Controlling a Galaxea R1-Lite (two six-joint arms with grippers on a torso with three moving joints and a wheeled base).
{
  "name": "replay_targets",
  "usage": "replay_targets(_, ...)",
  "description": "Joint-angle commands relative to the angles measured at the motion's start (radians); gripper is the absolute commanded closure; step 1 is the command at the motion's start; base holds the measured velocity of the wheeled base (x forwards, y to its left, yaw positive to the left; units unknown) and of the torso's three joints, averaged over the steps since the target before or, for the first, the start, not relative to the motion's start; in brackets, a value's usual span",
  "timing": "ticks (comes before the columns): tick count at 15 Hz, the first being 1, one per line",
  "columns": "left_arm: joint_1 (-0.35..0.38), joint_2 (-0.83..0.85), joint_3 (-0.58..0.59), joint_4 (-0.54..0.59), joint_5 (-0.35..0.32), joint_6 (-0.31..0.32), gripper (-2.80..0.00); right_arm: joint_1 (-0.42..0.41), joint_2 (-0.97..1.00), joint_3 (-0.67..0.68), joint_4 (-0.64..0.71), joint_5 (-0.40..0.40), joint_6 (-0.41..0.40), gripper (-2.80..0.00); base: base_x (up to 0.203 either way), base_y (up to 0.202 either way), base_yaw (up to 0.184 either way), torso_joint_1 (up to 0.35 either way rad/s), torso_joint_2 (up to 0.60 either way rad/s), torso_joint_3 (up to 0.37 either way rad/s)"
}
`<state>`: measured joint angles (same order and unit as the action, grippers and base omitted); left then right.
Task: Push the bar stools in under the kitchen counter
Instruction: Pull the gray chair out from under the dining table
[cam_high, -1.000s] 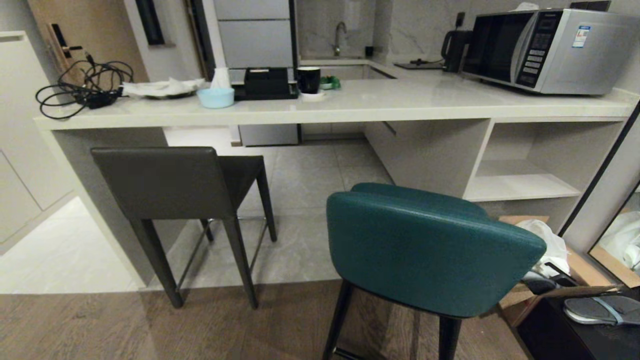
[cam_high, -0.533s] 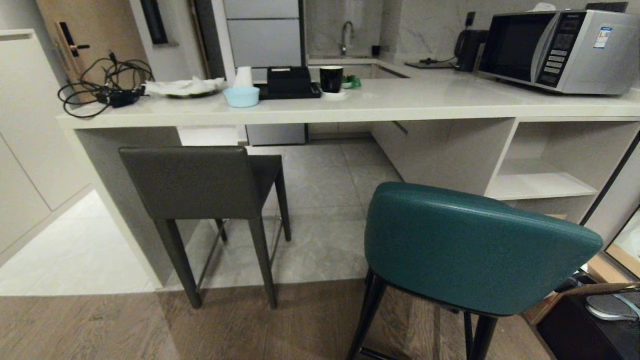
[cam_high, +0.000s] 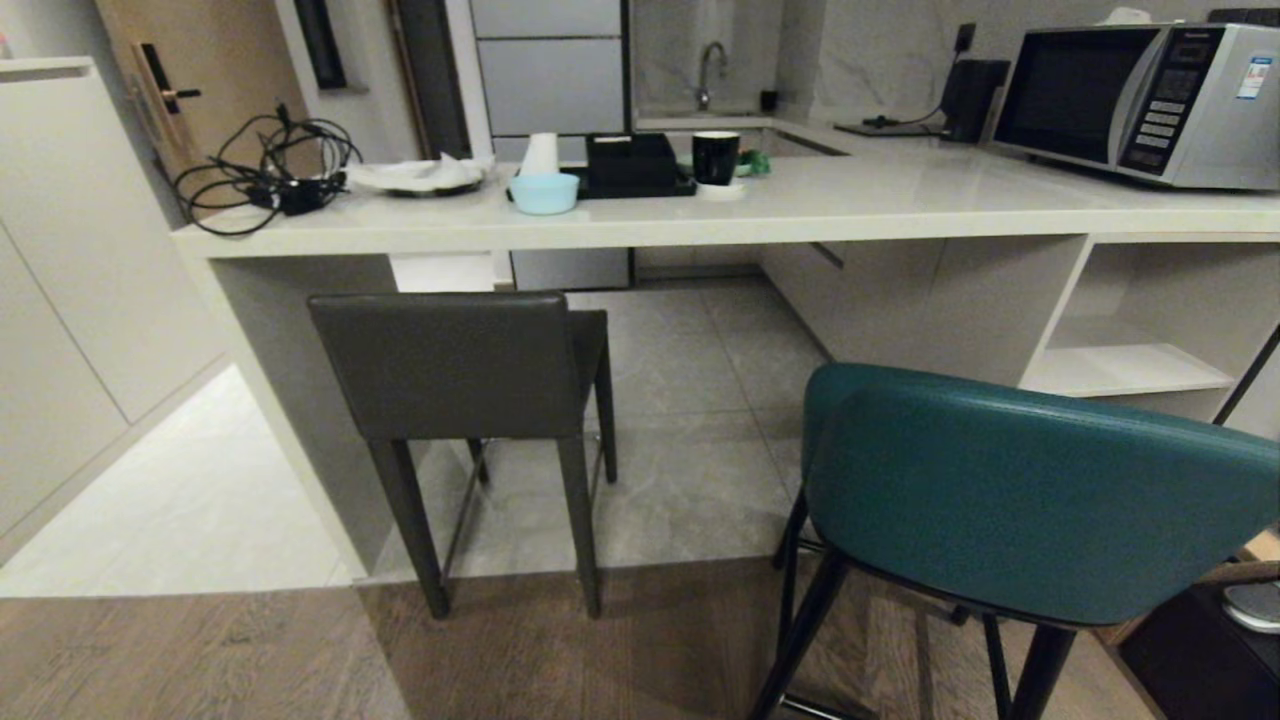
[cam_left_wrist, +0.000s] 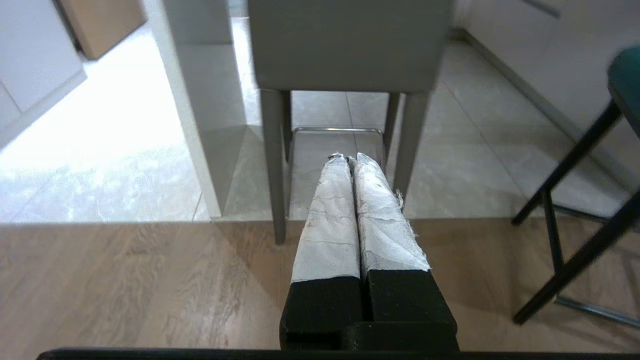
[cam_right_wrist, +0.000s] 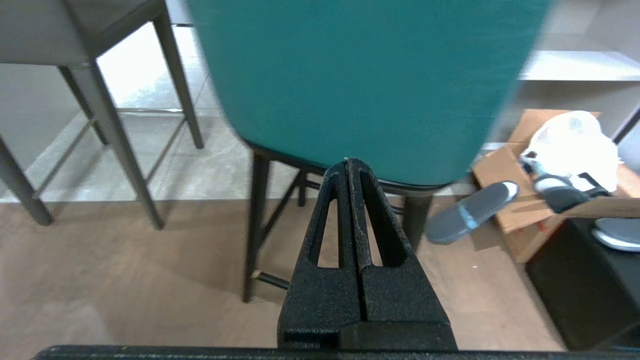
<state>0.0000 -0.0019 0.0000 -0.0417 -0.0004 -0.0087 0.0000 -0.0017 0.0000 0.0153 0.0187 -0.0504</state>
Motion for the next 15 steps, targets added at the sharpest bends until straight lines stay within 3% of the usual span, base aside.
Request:
replay_targets(1,0.002,0.002,0.015,-0.001,0.002,-0.004,0.0,0.0,0.002,0.002,-0.002,-0.004,0.009,0.0,0.0,0.199,-0.006,0.005,0.01,0.002)
replay_targets(15,0.002,0.002,0.015,-0.001,0.0,-0.005,0.0,0.0,0.002,0.002,-0.002,-0.005,0.009,0.0,0.0,0.196,-0.001,0.003,0.0,0.003)
